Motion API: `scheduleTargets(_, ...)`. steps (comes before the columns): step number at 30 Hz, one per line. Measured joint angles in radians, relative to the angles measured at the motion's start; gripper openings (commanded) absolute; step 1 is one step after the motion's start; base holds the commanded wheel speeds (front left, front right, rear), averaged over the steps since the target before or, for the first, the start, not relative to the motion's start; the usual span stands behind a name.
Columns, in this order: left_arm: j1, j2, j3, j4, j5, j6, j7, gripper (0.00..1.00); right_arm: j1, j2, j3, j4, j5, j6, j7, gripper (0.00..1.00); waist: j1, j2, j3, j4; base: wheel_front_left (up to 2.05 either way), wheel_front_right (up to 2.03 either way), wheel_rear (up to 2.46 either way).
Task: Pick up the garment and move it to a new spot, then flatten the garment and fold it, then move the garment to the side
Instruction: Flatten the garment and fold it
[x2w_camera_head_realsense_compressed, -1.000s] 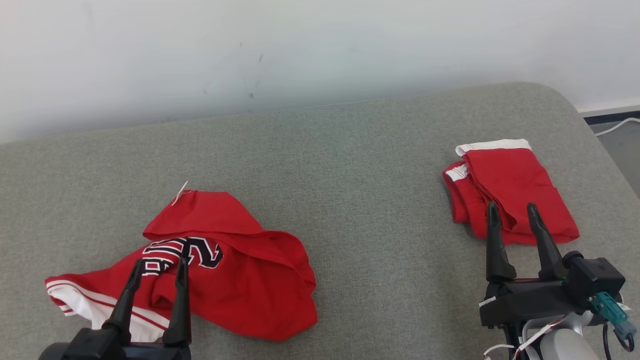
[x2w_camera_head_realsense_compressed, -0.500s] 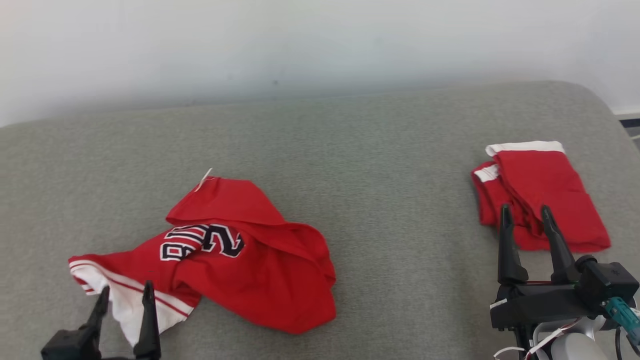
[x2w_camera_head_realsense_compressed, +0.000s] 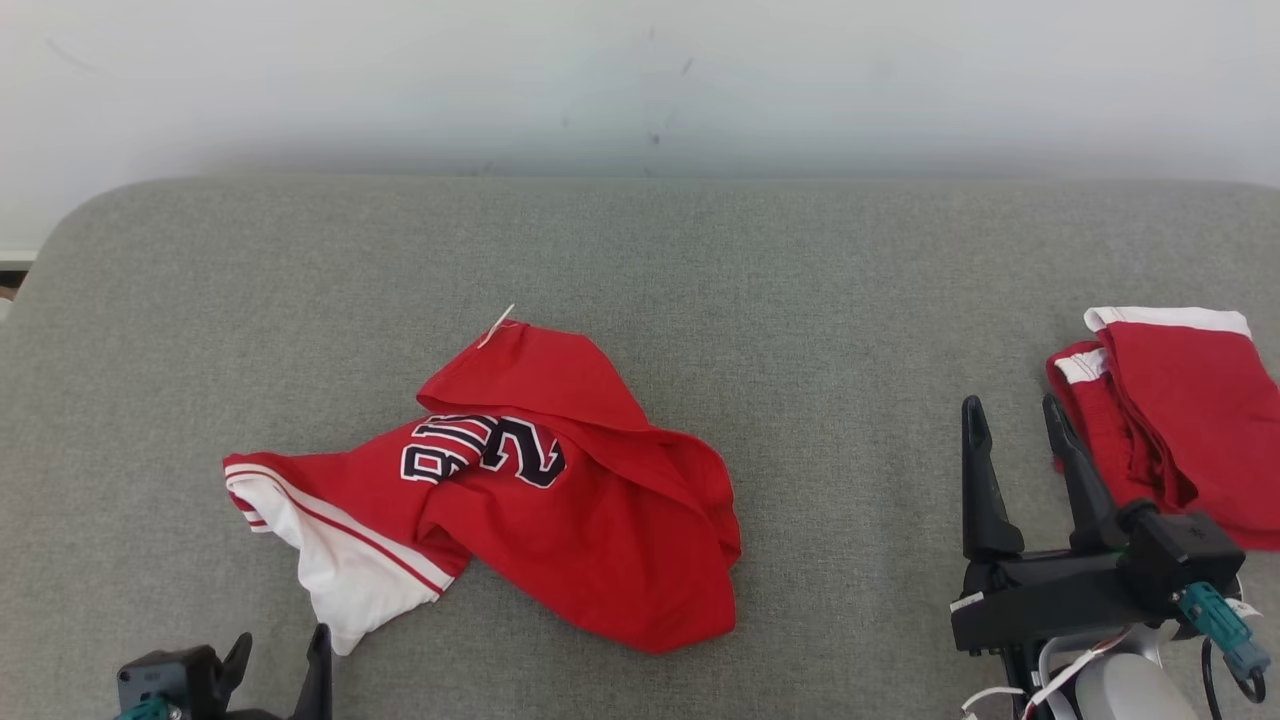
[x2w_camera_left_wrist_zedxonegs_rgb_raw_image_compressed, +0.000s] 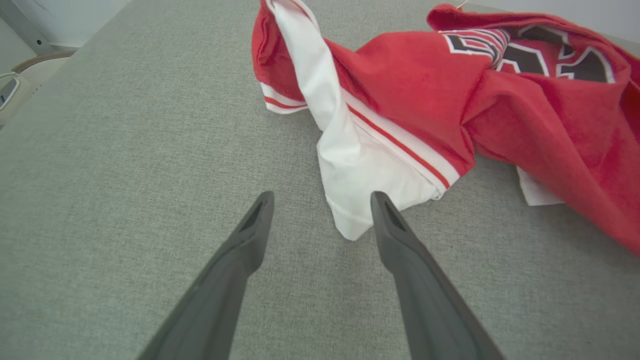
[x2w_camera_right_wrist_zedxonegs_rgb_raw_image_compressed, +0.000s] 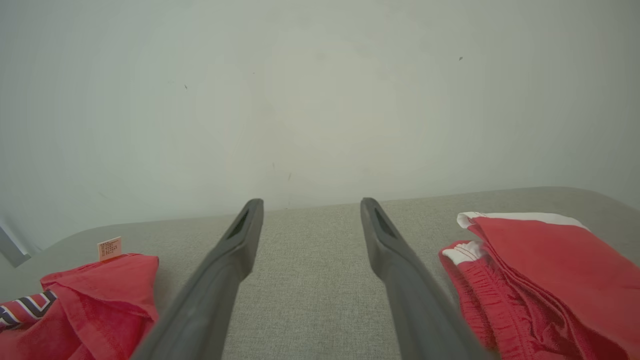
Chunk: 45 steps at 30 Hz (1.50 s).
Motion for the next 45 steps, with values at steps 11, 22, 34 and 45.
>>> scheduleTargets(11, -0.067, 0.005, -0.013, 0.038, -0.012, -0.019, 0.089, 1.0, -0.026, -0.001, 0.009, 0.0, -0.01, 0.001, 0.008, 1.0, 0.0, 0.0, 0.029, -0.024, 0.0, 0.0, 0.0)
scheduleTargets(22, -0.125, 0.011, -0.021, 0.099, -0.021, -0.028, 0.134, 1.0, -0.028, -0.01, 0.007, -0.013, -0.013, 0.001, 0.008, 1.0, 0.0, 0.0, 0.05, -0.037, 0.0, 0.0, 0.0)
scheduleTargets(34, -0.15, 0.029, -0.023, 0.133, -0.033, -0.053, 0.15, 0.0, -0.029, -0.013, 0.006, -0.023, -0.013, 0.001, 0.009, 1.0, -0.0001, 0.0, 0.065, -0.032, 0.0, 0.0, 0.0)
scheduleTargets(45, -0.172, 0.023, -0.032, 0.144, -0.041, -0.062, 0.148, 0.0, -0.03, -0.062, 0.099, -0.014, -0.038, 0.07, 0.104, 1.0, 0.0, 0.0, 0.072, -0.023, 0.0, 0.0, 0.0)
